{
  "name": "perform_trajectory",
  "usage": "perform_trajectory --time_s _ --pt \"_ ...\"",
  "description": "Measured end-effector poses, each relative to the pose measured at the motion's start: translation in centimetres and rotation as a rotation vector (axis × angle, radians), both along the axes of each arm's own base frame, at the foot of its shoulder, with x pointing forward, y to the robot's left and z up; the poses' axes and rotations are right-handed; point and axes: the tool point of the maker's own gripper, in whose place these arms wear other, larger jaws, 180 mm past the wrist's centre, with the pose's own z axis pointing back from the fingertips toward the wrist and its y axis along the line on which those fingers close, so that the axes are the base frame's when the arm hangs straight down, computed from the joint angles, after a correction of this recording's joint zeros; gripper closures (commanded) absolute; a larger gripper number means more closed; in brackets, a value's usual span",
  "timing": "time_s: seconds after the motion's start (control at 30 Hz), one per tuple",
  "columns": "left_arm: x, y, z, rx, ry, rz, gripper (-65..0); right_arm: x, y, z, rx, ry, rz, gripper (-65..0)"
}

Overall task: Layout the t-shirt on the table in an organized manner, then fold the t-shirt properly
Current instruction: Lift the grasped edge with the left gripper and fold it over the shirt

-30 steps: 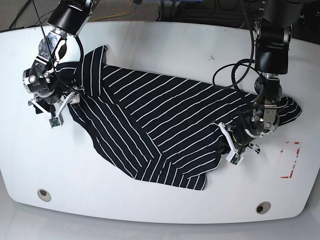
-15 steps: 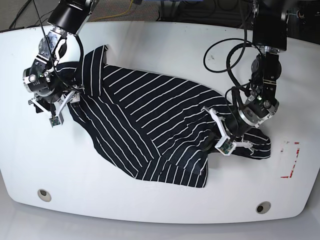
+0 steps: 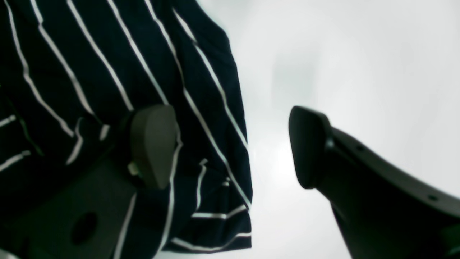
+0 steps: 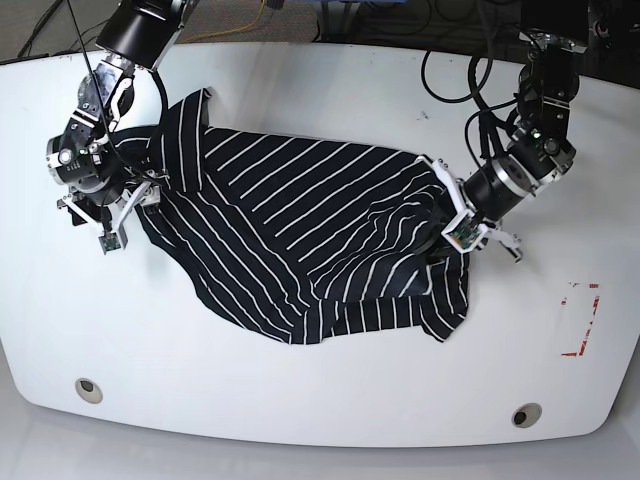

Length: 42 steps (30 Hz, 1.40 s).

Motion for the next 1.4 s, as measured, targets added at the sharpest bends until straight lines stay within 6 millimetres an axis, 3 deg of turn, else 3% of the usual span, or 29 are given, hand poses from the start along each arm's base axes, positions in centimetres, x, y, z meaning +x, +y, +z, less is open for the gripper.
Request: perform_trajectory --time_s 0.2,0.47,0.63,0.73,0.97,1.07,1.17,1.4 --pt "0.2 3.6 -0.2 0.022 0.004 0.106 -2.3 0.0 0.1 -0.1 0.002 0.000 0.002 -47.2" --pt "0.2 6.0 0.2 0.031 -0.005 0.167 -2.5 -0.1 0.0 -0.1 0.001 0.002 0.000 -47.2" --pt "0.3 6.4 0.3 0.036 -0.006 0.179 -3.2 -0.1 0.1 -0.1 0.002 0.002 0.000 -47.2" --pt "0.2 6.8 -0.2 0.066 0.022 0.180 -9.2 -0.1 0.0 -0.1 0.001 0.002 0.000 -47.2" --pt "0.9 7.9 -0.4 0.123 0.058 0.214 -37.8 0.0 0.1 0.0 0.003 -0.001 0.001 -47.2" --pt "1.1 8.0 -0.2 0.126 0.060 0.220 -46.6 0.0 0.1 0.0 0.003 -0.001 0.001 -47.2" --pt "1.2 8.5 -0.2 0.132 0.068 0.235 -51.2 0.0 0.0 0.0 0.001 0.000 0.000 -47.2" --pt "2.4 9.3 1.3 0.132 0.024 0.263 -51.2 0.2 0.2 0.1 0.004 -0.005 0.001 -47.2"
